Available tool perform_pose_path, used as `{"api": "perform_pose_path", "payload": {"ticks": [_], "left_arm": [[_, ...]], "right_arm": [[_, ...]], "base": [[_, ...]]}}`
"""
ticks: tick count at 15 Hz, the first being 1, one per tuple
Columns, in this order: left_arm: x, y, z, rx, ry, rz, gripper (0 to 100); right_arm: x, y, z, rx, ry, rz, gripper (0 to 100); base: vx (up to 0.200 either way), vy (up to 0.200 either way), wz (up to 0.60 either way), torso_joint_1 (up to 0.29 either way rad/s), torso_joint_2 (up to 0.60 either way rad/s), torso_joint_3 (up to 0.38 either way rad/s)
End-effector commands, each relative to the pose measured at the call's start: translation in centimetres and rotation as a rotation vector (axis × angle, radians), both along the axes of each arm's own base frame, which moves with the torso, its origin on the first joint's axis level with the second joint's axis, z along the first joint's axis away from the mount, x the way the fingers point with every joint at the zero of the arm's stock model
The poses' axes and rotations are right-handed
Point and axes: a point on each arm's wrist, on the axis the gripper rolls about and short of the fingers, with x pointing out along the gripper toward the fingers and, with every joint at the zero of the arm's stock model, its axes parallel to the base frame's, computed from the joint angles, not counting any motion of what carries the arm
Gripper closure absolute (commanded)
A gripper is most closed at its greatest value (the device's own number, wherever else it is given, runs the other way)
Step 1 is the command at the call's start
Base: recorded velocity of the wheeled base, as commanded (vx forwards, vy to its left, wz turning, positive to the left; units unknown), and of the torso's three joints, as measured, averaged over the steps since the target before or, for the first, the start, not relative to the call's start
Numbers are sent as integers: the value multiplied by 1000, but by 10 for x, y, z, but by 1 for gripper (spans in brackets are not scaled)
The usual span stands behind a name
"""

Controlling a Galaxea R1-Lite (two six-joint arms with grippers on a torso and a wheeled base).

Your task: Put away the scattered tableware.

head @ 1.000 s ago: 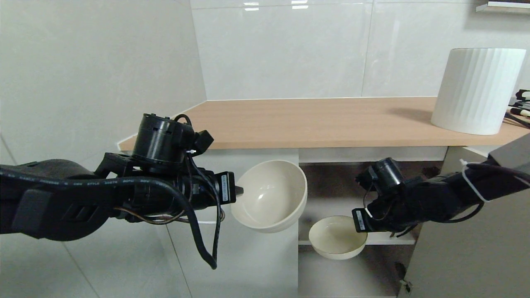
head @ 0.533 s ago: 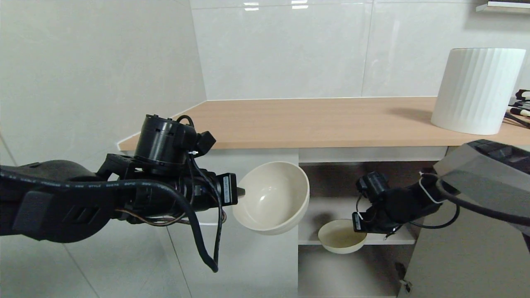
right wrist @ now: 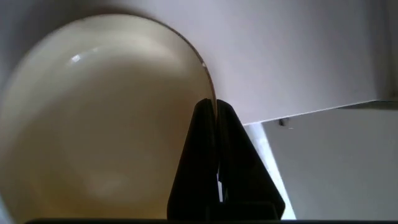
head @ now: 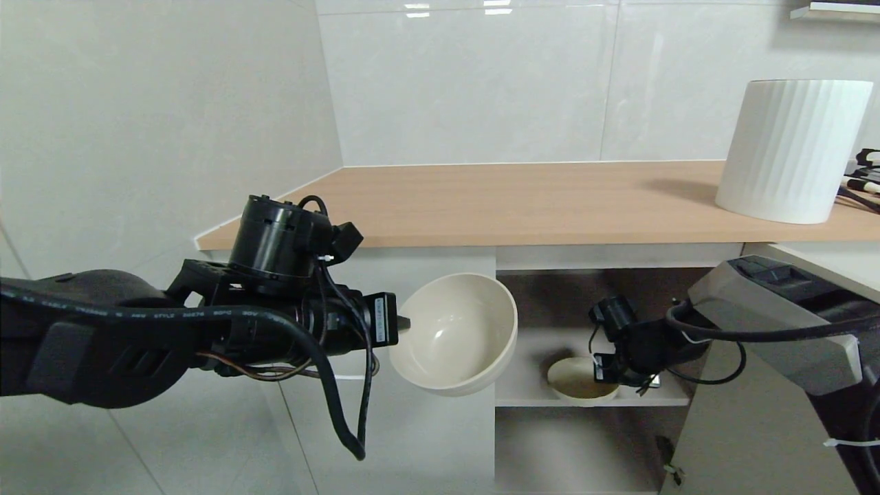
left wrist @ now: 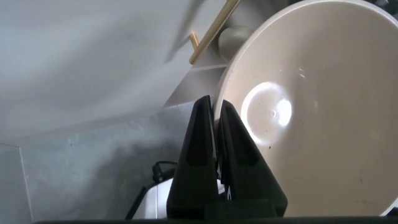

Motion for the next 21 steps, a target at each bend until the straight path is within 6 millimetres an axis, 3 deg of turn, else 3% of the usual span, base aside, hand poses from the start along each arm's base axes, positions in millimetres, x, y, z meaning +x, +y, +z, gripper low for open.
{"api": "perform_pose_path", "payload": {"ticks": [1,12,13,18,20,21], "left_arm": [[0,0,-1,2,4,0,100],[0,-1,0,0,1,-1,100],[0,-1,0,0,1,-1,100],[0,0,-1,8,-3,-5,100],[-1,0,-3,17,0,-11,100],[0,-1,-6,24,6,-14,100]], "right_arm": [[10,-1,-14,-39,-16,-33,100],[23,-2,-14,-32,-89,-75,100],[23,-2,-13,-30,-97,-75,0],[24,-1,-9,-18,-127,-83,0],[20,-1,2,-11,-135,-84,0],[5,-2,27,1,-140,-73,0]], "base": [[0,0,0,0,0,0],[0,0,0,0,0,0],[0,0,0,0,0,0],[0,0,0,0,0,0],[0,0,0,0,0,0],[0,0,0,0,0,0]]}}
